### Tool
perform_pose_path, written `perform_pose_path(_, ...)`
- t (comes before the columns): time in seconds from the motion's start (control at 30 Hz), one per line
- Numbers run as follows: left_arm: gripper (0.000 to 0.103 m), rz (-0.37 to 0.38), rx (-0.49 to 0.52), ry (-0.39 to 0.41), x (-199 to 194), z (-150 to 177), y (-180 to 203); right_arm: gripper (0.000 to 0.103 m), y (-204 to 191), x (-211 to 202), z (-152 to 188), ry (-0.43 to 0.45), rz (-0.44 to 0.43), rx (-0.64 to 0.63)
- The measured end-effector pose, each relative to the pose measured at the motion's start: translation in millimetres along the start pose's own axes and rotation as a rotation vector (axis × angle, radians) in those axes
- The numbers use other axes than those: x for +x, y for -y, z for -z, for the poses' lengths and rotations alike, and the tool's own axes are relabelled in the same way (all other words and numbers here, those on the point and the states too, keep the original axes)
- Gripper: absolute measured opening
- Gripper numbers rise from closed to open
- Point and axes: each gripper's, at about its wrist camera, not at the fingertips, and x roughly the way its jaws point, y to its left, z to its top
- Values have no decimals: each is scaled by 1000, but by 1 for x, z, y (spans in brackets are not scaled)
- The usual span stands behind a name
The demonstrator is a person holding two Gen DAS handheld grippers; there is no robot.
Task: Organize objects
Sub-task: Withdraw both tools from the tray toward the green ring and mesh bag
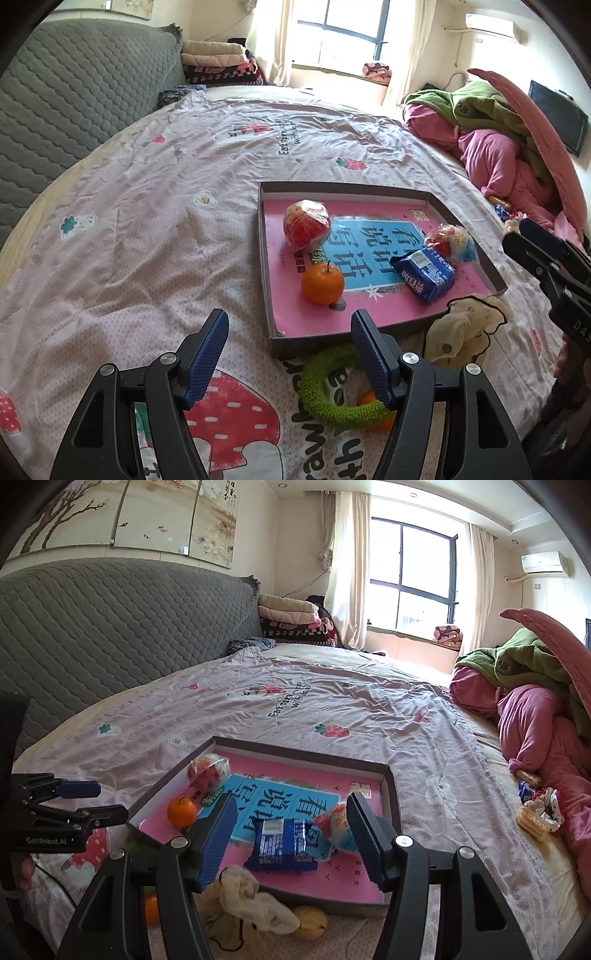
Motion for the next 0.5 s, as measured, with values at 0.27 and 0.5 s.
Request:
perform_pose_path(0.27,70,5,24,-14,-1,6,2,62,-4,-12,13,-21,-1,-43)
perform_pose_path(0.5,70,-8,58,-40,3,14,7,62,-10,-18,28,-49,-5,-81)
